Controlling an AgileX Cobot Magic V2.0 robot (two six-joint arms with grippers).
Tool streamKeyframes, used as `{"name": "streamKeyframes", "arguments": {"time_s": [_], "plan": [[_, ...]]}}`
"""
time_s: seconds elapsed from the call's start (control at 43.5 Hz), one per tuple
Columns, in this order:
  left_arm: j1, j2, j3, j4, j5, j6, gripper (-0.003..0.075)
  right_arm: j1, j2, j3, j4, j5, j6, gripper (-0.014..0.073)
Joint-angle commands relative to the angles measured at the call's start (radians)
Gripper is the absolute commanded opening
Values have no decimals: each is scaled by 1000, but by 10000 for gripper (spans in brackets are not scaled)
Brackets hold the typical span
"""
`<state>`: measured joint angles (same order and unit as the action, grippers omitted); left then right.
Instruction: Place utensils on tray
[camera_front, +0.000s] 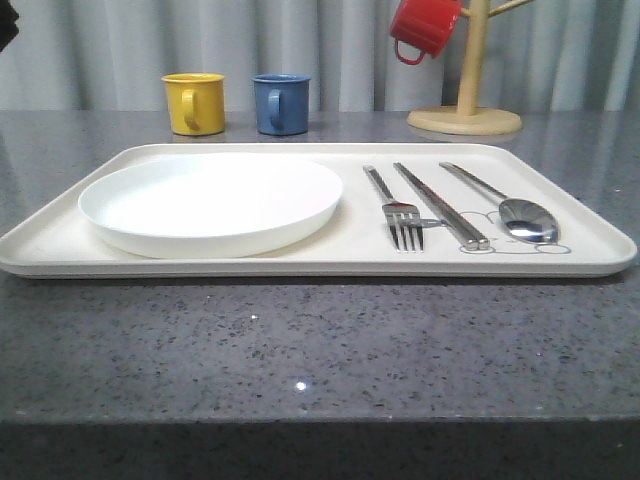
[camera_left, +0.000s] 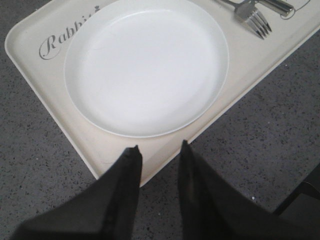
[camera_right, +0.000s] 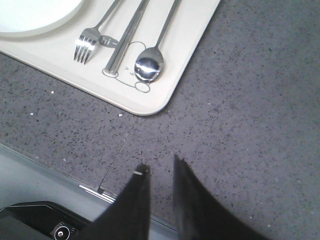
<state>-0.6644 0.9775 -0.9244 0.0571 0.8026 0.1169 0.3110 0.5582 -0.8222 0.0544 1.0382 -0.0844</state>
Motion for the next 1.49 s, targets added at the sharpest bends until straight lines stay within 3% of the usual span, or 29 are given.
{"name": "streamKeyframes", "arguments": {"time_s": [0.0,0.023,0.644,0.805,1.103,1.287,1.471], "plan": [[-7,-13,-26,4,-67,3,6,-2,2,-20,-14,-74,-9,-64],[-7,-13,-26,4,-69,3,-18,-2,2,-20,-14,-75,-9,-75],[-12,-26,-26,2,-81,3,-18,-2,2,-19,-11,-79,-9,-69],[65,-111,20,25,-137,3,-18,-2,2,-19,-11,-79,-9,-69],[385,-544,403,9,-485,3,-18,-2,2,-19,-12,-78,-9,-69],[555,-902,757,-18,-654,5,-18,-2,2,-19,-12,-78,-9,-69],[602,-1006,930,-109,-843,5,-18,-2,2,-19,-12,-78,-9,-69]]}}
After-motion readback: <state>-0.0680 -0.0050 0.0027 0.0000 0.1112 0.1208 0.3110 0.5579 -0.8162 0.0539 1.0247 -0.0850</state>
